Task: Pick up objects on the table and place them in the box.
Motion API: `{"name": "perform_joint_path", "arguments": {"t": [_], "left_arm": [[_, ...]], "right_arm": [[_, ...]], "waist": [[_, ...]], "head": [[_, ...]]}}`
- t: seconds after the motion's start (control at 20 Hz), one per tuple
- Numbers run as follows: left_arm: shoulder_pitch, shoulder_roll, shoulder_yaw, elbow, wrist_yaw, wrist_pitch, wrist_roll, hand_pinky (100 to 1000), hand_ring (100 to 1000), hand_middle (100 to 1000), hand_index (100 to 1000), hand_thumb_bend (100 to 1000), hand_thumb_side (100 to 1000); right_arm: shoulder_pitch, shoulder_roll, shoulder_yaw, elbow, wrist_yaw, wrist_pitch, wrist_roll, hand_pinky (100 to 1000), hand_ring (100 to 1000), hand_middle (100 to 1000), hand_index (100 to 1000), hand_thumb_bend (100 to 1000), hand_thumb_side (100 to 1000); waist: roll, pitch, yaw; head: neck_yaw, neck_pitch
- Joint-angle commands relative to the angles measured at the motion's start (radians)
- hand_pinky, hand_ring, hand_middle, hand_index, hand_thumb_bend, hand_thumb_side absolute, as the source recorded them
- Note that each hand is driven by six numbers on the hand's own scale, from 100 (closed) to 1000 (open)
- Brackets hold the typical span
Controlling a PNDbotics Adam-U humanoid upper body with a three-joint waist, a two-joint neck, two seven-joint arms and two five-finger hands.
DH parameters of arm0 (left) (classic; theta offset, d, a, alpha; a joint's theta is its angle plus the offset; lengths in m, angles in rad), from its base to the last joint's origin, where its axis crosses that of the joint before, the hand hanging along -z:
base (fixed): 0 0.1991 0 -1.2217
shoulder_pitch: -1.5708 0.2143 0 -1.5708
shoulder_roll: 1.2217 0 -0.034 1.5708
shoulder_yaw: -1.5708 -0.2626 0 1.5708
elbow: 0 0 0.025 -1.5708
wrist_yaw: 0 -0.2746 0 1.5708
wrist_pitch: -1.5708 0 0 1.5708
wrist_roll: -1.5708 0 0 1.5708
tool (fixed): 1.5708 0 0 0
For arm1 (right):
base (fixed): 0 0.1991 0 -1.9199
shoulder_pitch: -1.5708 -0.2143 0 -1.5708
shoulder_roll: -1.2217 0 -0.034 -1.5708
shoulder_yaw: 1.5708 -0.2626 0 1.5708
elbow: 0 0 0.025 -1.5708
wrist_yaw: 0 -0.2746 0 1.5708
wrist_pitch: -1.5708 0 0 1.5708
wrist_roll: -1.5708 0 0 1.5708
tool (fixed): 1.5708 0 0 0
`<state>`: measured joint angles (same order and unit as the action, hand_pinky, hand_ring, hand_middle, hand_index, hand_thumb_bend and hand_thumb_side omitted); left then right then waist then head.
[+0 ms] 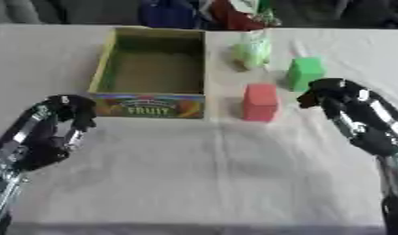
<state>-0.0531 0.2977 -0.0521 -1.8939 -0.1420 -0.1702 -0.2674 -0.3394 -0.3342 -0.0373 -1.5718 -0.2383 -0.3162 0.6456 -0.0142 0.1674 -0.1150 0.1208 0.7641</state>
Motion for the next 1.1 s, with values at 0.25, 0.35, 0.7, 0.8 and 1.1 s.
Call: {"name": "perform_joint_path", "arguments": {"t": [0.25,0.35,0.7,0.8,1.1], "left_arm": [[-0.003,0.01,-0.003,-0.015,0.002,0.0,-0.003,581,525,542,734,100,435],[-0.003,0.011,-0.004,-0.016,0.003,-0.001,-0.005,581,526,542,734,100,435],[-0.002,0.015,-0.009,-0.016,0.004,-0.002,-0.01,581,526,542,734,100,434],[-0.003,0.016,-0.009,-0.016,0.004,-0.002,-0.011,581,526,542,734,100,434],[-0.004,0.019,-0.014,-0.015,0.005,-0.003,-0.016,581,527,542,734,100,435]], "right_arm": [[-0.045,-0.094,0.009,0.006,-0.009,-0.049,-0.003,724,735,650,814,100,443],[-0.06,-0.122,0.016,0.014,-0.009,-0.069,-0.004,724,736,653,816,100,435],[-0.112,-0.227,0.041,0.06,0.0,-0.148,-0.014,725,744,669,823,100,376],[-0.131,-0.261,0.051,0.079,0.008,-0.175,-0.018,727,748,675,826,100,330],[-0.191,-0.355,0.092,0.149,0.053,-0.258,-0.024,729,770,702,834,100,223]], "waist": [[0.001,-0.013,0.003],[0.002,-0.014,0.004],[0.0,-0.016,0.009],[-0.001,-0.016,0.011],[-0.007,-0.016,0.02]], "head": [[-0.004,0.005],[-0.01,0.006],[-0.022,0.005],[-0.026,0.005],[-0.031,0.005]]}}
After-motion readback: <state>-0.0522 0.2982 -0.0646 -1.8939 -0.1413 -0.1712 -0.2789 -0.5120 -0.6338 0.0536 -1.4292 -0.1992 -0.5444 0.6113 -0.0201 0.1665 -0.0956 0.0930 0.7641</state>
